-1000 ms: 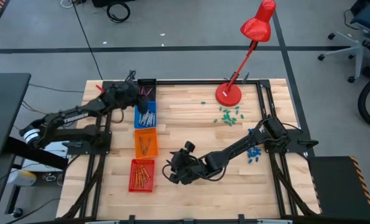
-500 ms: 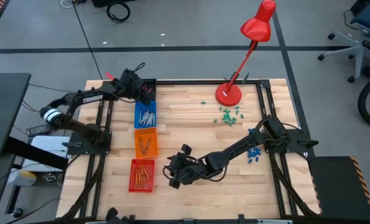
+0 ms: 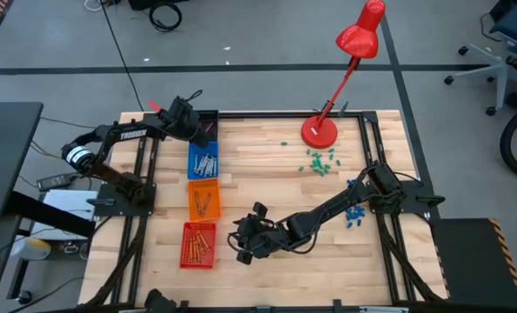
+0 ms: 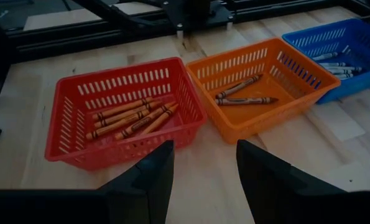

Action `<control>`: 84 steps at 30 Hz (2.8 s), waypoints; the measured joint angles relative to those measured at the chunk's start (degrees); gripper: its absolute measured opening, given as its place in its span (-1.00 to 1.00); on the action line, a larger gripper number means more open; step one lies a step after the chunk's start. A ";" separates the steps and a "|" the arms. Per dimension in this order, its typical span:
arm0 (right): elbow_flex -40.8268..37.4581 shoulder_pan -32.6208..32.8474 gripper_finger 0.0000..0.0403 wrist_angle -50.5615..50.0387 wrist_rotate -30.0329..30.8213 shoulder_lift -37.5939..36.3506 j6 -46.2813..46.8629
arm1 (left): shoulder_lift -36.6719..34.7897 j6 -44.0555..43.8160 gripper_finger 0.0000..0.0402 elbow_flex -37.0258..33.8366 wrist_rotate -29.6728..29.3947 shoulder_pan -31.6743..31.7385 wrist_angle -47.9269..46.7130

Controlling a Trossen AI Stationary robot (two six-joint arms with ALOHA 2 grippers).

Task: Sort crayons
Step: Put the pink crayon into the black bin

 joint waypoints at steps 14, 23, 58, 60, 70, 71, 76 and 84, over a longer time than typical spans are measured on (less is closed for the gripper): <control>0.00 0.00 -0.12 -0.02 0.00 0.00 0.00 | -0.06 2.52 -0.39 -0.02 -2.16 0.00 0.13; -0.02 -0.27 -0.13 -5.86 3.85 0.00 8.74 | -4.13 2.94 -0.23 0.92 -2.16 -0.38 0.89; 6.05 -0.90 -0.19 -51.87 -19.46 0.00 52.61 | -14.14 10.06 -0.23 -3.45 2.48 -45.36 10.36; 5.96 -0.92 -0.19 -51.70 -18.51 0.00 52.54 | -14.14 9.00 -0.23 -4.15 1.17 -48.47 11.51; 4.19 0.00 -0.19 -48.88 -14.60 1.06 53.01 | -14.14 8.31 -0.23 -5.09 -11.85 -62.28 12.81; 4.24 0.02 -0.19 -48.53 -14.77 1.21 53.53 | -14.14 8.31 -0.23 -5.09 -13.13 -63.09 12.69; 6.09 0.06 -0.23 -48.24 -16.20 3.97 55.59 | -14.14 8.34 -0.23 -5.09 -17.16 -65.13 11.20; 13.68 0.11 -0.23 -57.56 -16.29 8.73 56.15 | -14.12 8.29 -0.23 -5.09 -18.47 -65.20 7.56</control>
